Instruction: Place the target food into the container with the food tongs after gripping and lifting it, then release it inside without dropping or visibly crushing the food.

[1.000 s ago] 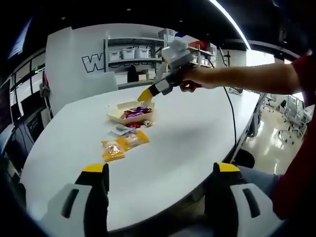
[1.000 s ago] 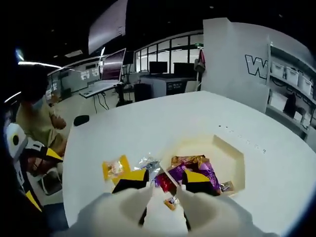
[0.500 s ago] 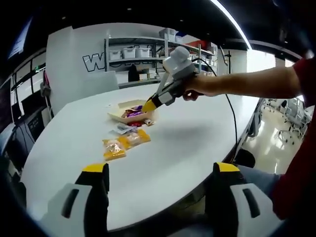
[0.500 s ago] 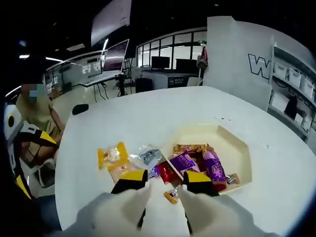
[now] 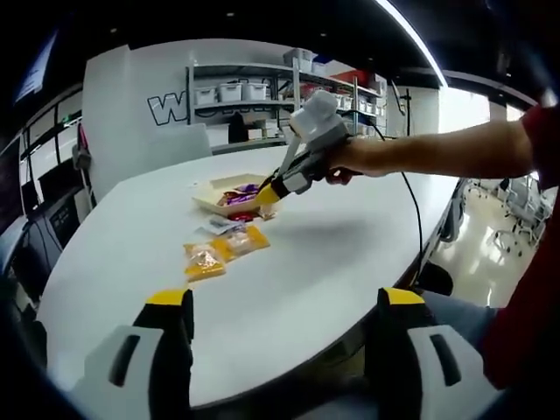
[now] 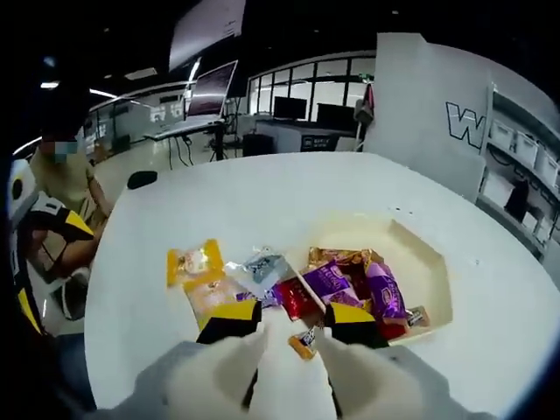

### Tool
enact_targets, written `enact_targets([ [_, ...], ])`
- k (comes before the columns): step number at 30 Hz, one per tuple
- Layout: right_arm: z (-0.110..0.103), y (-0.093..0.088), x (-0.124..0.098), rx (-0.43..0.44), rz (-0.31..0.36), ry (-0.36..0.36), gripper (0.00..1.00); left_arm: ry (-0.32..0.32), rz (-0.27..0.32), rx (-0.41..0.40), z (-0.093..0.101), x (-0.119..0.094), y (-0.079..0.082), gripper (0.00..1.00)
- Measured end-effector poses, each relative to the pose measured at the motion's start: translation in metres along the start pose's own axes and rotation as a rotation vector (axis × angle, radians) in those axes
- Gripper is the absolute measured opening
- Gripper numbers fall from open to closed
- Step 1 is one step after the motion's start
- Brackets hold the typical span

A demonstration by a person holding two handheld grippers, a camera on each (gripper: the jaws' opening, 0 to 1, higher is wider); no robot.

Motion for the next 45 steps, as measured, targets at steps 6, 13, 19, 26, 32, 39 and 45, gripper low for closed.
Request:
enact_targets([
  [6,0.003,-0.008,0.003,-0.037,-0.013,-0.018,0.24,0.0,-0.005,0.0,0.0,0.001,-0.001,0.84],
  [13,0.003,-0.025,-0.001,-0.019,-0.045,-0.002,0.24,-0.004,-0.003,0.004,0.001,0.003,0.001,0.84],
  [19,0.005,-0.02,-0.007,-0.005,-0.006,-0.003,0.24,-0.011,-0.006,0.007,0.003,0.005,0.0,0.84],
  [26,0.003,-0.007,0.0,0.005,0.026,-0.003,0.24,-0.006,-0.004,0.007,0.002,0.004,0.0,0.84],
  [32,0.003,-0.012,0.004,-0.057,0.009,-0.024,0.24,0.005,-0.002,0.004,-0.001,0.001,0.0,0.84],
  [39,0.0,-0.022,-0.007,-0.067,-0.031,-0.003,0.24,0.005,0.0,-0.002,-0.002,0.003,0.0,0.83],
  [45,-0.011,-0.032,-0.022,-0.111,-0.051,0.015,0.24,-0.015,0.007,0.015,0.004,0.007,0.004,0.83],
])
Point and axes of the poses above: the point that each gripper's makers call its tool centre point, and the gripper's own axes: x roughly forward along the fingers, z roughly to its right, y roughly out of its top, the point moved 8 cm from there along -x, roughly backward along the fingers, and after that the axes turned 5 degrees about x, right-handed, at the moved point
